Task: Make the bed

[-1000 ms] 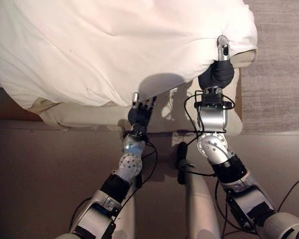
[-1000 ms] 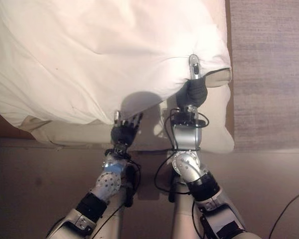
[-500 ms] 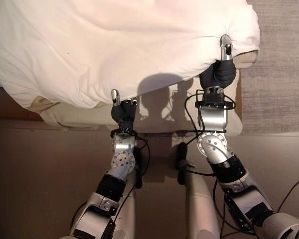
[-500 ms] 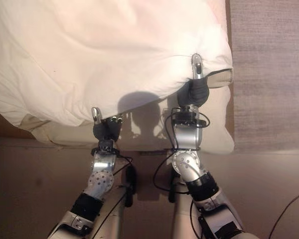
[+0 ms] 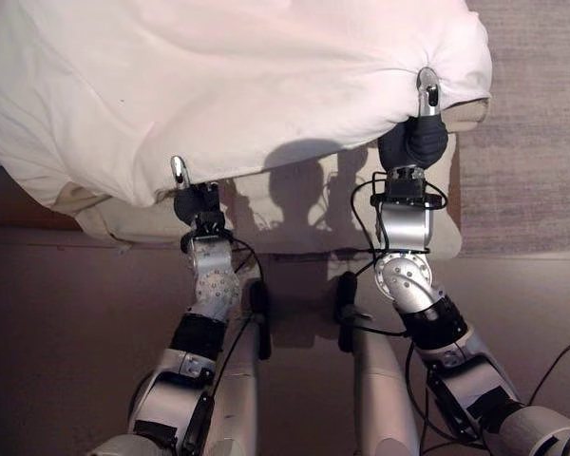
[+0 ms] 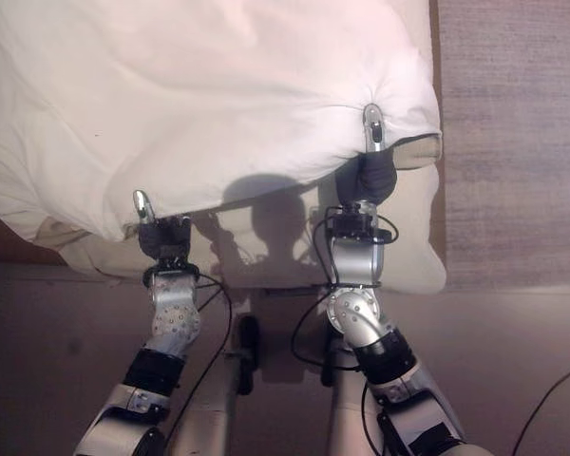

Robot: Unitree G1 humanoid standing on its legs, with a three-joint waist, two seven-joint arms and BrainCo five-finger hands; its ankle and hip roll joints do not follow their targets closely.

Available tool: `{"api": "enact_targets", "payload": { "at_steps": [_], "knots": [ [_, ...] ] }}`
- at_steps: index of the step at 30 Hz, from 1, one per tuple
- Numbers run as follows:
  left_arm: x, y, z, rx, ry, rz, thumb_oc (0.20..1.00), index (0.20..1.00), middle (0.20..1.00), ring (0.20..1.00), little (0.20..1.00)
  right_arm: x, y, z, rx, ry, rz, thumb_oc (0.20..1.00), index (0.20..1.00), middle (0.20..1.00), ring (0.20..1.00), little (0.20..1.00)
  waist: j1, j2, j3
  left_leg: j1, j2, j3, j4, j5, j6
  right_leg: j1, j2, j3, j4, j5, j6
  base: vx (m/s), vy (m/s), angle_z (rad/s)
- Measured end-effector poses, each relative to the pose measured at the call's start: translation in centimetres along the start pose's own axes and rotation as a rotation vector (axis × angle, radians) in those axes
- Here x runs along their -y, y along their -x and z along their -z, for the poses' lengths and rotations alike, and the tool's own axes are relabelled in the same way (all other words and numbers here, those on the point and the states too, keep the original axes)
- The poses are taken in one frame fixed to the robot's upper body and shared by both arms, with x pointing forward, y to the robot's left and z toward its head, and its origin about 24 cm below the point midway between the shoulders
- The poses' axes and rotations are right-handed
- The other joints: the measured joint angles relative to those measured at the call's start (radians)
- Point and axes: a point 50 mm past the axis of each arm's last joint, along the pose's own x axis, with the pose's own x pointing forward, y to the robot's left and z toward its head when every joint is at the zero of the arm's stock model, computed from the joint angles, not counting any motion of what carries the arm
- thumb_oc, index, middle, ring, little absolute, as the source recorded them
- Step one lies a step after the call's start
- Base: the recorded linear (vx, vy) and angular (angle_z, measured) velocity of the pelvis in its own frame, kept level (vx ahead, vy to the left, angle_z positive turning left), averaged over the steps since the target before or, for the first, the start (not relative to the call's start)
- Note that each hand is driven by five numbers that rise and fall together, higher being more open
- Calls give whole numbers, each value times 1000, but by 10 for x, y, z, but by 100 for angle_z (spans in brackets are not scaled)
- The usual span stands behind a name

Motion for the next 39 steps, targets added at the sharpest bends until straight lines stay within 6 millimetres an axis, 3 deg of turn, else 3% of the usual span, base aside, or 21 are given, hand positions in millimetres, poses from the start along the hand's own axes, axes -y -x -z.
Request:
{"api": "enact_targets", "payload": {
  "at_steps": [5, 11, 15, 16, 17, 23, 27, 33, 37, 39],
  "knots": [
    [-8, -11, -16, 64, -17, -84, 1000, 1000, 1000, 1000, 1000, 7, 5, 13, -59, 24, 34, 200, 200, 200, 200, 200, -3, 0, 0, 1, 5, 10, 5, -1, -2, -4, 6, 10, 3, 2, -2, 7, 6, -6],
    [-14, -21, -34, 130, -35, -142, 1000, 1000, 1000, 1000, 1000, 26, 13, 13, -77, 63, 112, 200, 200, 200, 200, 200, -2, 0, 0, 2, 7, 14, 9, -2, -2, -6, 7, 14, 8, 3, -4, 1, 1, -1],
    [-19, -25, -40, 151, -47, -171, 1000, 1000, 1000, 1000, 1000, 25, 12, 13, -82, 63, 109, 200, 200, 200, 200, 200, -3, 0, 0, 2, 7, 14, 10, -2, -2, -8, 7, 15, 11, 4, -5, 0, 0, 0],
    [-21, -29, -45, 164, -81, -181, 344, 344, 344, 344, 344, 26, 12, 13, -83, 64, 109, 200, 200, 200, 200, 200, -3, 1, 0, 2, 8, 15, 11, -1, -2, -8, 7, 15, 12, 4, -5, 0, 0, 0],
    [-20, -31, -47, 173, -101, -179, 200, 200, 200, 200, 200, 26, 12, 13, -85, 65, 109, 200, 200, 200, 200, 200, -3, 1, 0, 2, 8, 15, 11, -1, -2, -9, 7, 15, 12, 4, -5, 0, 0, 0],
    [-2, -46, -60, 223, -165, -137, 200, 200, 200, 200, 200, 26, 12, 15, -94, 65, 114, 200, 200, 200, 200, 200, -2, 1, -1, 3, 9, 18, 10, -1, -2, -10, 8, 16, 13, 4, -5, 8, -31, -1],
    [-6, -48, -62, 220, -185, -161, 200, 200, 200, 200, 200, 29, 16, 21, -125, 74, 142, 200, 200, 200, 200, 200, -2, 2, -1, 24, 12, 24, 0, -1, -3, 4, 10, 19, 12, 2, -8, 12, -76, -4],
    [-26, -39, -61, 202, -210, -211, 200, 200, 200, 200, 200, 40, 26, 25, -162, 92, 192, 200, 200, 200, 200, 200, 1, 13, -5, 103, 19, 19, -79, 24, -27, 53, 23, 15, -4, -13, -22, 18, -122, -2],
    [-45, -17, -50, 179, -175, -251, 200, 200, 200, 200, 200, 50, 32, 18, -167, 148, 222, 200, 200, 200, 200, 200, 3, 52, -5, 178, 19, -11, -144, 52, -57, 104, 22, -19, 20, -59, -41, -13, -58, 18],
    [-43, -6, -49, 180, -145, -227, 200, 200, 200, 200, 200, 54, 31, 10, -157, 224, 223, 200, 200, 200, 200, 200, 11, 55, -4, 193, 17, -34, -137, 54, -65, 103, 19, -23, 64, -89, -57, -9, 23, 12]
  ]
}}
